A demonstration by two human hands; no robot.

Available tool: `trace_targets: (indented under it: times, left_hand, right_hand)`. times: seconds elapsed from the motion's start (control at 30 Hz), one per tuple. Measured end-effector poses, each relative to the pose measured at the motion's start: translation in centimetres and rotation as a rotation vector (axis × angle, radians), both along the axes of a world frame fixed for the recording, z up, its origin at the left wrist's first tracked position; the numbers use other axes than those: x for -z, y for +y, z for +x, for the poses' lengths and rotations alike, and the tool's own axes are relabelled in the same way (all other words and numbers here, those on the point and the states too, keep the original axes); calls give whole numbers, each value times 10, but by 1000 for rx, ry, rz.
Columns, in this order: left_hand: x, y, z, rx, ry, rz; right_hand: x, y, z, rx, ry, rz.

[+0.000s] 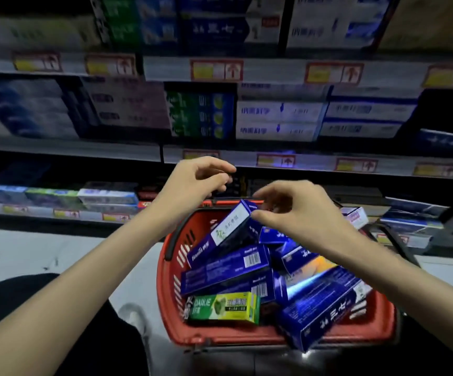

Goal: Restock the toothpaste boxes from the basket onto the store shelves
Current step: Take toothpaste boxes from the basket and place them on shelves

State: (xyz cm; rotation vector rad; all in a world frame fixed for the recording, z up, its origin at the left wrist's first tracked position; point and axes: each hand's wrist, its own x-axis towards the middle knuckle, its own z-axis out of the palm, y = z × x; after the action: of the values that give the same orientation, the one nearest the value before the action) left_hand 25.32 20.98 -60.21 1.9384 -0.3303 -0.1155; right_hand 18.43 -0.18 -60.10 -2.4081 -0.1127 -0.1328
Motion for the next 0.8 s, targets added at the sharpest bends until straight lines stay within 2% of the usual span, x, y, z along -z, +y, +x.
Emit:
trace_targets:
  times: [0.17, 0.3, 0.4, 0.5, 0.67, 0.8]
  left_hand:
    - [25, -5, 6, -19, 65, 19]
    - [30, -6, 8, -16, 135, 29]
    - [36, -6, 10, -43, 190, 41]
    - [40, -9, 12, -56, 232, 58]
    - [42, -8, 14, -80, 283, 59]
    - [40, -4, 12, -87, 309, 37]
  right_hand:
    - [46, 7, -2, -56, 158, -88]
    - [55, 19, -14, -239, 308, -286]
    - [64, 28, -22, -378, 345, -509]
    - [73, 34, -31, -461, 410, -638]
    - [82, 40, -38, -532, 395, -739]
    - [81, 38, -34, -476, 392, -670]
